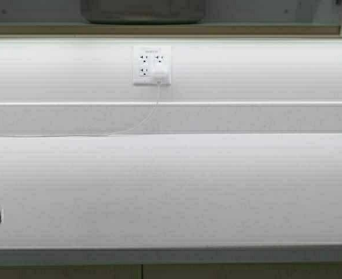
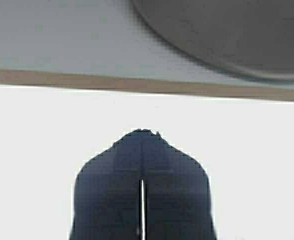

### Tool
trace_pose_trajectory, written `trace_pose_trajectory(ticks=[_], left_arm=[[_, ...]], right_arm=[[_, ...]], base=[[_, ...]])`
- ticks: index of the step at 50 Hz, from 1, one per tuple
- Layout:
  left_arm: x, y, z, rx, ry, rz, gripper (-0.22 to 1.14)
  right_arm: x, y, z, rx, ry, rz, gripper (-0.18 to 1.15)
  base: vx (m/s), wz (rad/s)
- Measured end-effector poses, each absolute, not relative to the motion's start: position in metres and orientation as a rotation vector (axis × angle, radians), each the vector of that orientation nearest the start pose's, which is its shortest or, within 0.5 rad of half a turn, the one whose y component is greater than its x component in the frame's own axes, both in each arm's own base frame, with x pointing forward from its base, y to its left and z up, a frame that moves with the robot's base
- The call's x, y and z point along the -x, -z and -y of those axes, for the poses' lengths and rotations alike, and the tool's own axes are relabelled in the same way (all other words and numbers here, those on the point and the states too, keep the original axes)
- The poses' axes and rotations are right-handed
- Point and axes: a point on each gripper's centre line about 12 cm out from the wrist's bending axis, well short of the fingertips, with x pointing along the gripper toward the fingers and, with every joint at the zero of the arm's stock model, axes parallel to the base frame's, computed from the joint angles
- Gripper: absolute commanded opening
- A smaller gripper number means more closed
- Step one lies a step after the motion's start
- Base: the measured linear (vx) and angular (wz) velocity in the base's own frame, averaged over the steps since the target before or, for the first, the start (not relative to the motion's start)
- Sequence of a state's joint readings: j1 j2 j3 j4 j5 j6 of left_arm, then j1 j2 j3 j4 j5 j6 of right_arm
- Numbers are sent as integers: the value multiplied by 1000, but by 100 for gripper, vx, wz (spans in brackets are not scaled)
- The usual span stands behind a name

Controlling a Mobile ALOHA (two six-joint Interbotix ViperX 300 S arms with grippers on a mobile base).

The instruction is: Open the cabinet, put the pot inside, then close it

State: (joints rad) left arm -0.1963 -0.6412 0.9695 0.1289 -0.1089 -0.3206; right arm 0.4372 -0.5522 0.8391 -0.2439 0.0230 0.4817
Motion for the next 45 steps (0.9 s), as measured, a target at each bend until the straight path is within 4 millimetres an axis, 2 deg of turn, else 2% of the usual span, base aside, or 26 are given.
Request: trace_pose_trajectory(ticks=[10,24,45], left_arm=[[-261,-289,54,158,189,-234,3],[-242,-306,49,127,183,-208,3],[-245,-301,49,98,180,-242,3]], right_arm=[[-262,-297,-119,-123,-381,-354,8],[-252,-302,-113,-31,-384,-334,8],[-255,-306,-114,11,-389,-325,8]], base=[[-14,-9],[-17,-5],[-26,4]])
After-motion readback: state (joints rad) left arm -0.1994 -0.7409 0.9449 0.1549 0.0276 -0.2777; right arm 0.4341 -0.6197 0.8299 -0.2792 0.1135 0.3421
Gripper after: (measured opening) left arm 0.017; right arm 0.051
